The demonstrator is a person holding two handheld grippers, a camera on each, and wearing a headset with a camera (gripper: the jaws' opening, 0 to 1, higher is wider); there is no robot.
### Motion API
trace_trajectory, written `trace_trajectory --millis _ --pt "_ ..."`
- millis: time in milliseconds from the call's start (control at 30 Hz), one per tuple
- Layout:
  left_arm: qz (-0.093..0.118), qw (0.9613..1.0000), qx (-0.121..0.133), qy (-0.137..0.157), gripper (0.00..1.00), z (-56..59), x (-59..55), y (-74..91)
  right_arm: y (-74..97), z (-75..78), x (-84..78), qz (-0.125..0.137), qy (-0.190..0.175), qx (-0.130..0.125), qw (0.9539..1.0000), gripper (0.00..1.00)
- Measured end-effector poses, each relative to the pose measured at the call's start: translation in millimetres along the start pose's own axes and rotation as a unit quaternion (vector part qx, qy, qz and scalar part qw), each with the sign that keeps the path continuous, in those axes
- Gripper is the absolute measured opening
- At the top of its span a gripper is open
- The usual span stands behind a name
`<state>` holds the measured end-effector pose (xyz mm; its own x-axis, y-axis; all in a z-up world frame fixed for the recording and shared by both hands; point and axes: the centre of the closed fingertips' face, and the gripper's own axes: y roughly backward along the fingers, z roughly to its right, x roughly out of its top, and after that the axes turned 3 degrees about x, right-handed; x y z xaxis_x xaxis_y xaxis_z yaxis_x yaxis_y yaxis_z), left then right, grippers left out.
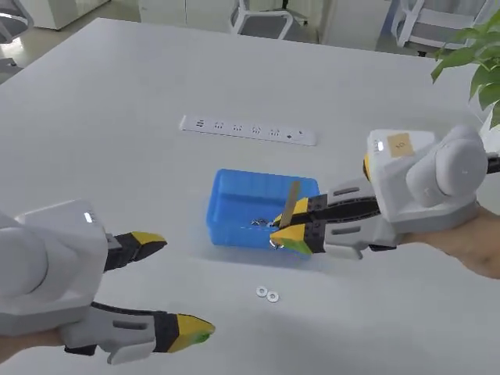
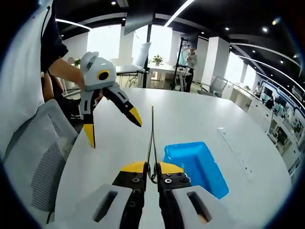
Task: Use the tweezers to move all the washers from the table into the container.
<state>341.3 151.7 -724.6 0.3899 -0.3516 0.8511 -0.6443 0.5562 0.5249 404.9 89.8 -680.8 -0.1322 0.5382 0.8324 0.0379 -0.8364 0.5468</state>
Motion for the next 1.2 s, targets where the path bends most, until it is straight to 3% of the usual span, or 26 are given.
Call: trace_trajectory --millis 133,233,367,500,833,1200 --pt "0.011 0.9997 0.000 0.022 0.85 2.8 3.0 -0.2 2.7 12.5 4.6 0.004 0.003 -0.009 1.0000 0.09" --pt "-0.008 0.9999 0.004 0.013 0.87 3.8 -6.3 -3.1 2.9 21.2 5.9 0.004 0.005 -0.014 0.9999 0.09" --pt "-0.005 0.9997 0.005 0.025 0.89 5.4 -9.7 -3.3 1.8 34.3 7.0 0.005 0.004 -0.021 0.9998 0.09" --pt "-0.014 0.9995 0.009 0.028 0.92 5.3 -17.9 -3.5 0.8 52.8 5.1 0.006 -0.003 -0.039 0.9992 0.09" --pt "-0.020 0.9989 -0.001 0.043 0.99 12.2 -22.0 -8.7 -12.8 81.1 -10.4 0.004 -0.022 -0.056 0.9982 0.09" --pt "-0.035 0.9983 -0.011 0.045 0.99 15.1 -27.6 -11.6 -33.6 94.5 -37.6 -0.014 -0.041 -0.054 0.9976 0.09"
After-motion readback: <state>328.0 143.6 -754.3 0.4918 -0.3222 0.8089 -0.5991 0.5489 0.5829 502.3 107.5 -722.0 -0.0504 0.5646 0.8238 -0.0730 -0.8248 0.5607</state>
